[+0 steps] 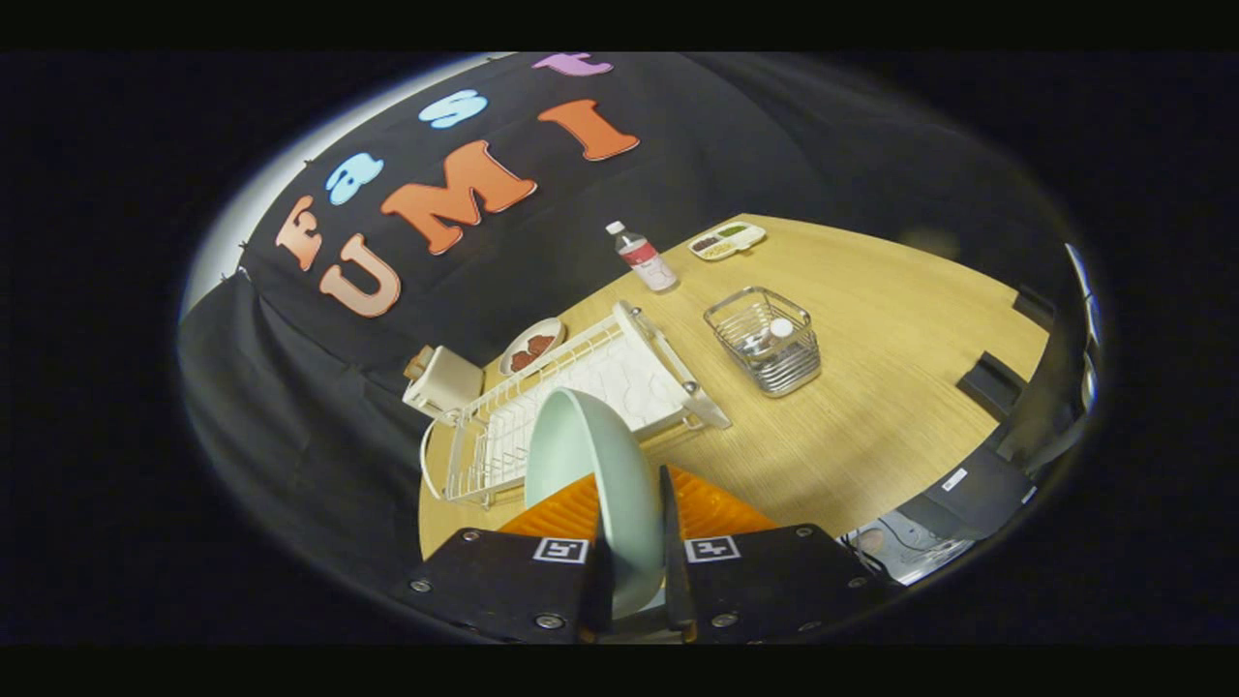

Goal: Take the plate from the dish rack, then take the spoon from the basket and place it into the plate.

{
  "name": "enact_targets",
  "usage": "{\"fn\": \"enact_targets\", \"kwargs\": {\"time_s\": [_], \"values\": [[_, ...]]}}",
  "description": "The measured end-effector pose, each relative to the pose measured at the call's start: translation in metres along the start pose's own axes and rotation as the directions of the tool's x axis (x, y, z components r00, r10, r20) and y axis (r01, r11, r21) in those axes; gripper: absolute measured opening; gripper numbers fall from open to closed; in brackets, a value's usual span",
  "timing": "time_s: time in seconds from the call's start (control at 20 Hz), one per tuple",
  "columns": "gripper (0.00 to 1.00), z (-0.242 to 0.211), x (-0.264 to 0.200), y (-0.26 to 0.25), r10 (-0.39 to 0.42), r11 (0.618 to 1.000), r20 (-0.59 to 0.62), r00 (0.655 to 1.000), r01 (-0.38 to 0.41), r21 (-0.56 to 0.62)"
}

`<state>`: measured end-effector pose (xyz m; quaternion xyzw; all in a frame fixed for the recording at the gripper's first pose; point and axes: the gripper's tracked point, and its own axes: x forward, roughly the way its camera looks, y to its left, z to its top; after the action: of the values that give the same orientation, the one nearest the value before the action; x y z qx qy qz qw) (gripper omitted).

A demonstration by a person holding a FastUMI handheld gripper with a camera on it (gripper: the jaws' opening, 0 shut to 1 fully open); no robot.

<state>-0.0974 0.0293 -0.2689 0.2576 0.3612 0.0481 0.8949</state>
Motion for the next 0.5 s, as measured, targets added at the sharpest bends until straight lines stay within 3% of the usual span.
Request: {"fn": "enact_targets", "kwargs": {"time_s": [0.5], "values": [[0.22,-0.063,0.028,-0.013,0.021,0.992,-0.130,0.991,-0.005,0.123]]}}
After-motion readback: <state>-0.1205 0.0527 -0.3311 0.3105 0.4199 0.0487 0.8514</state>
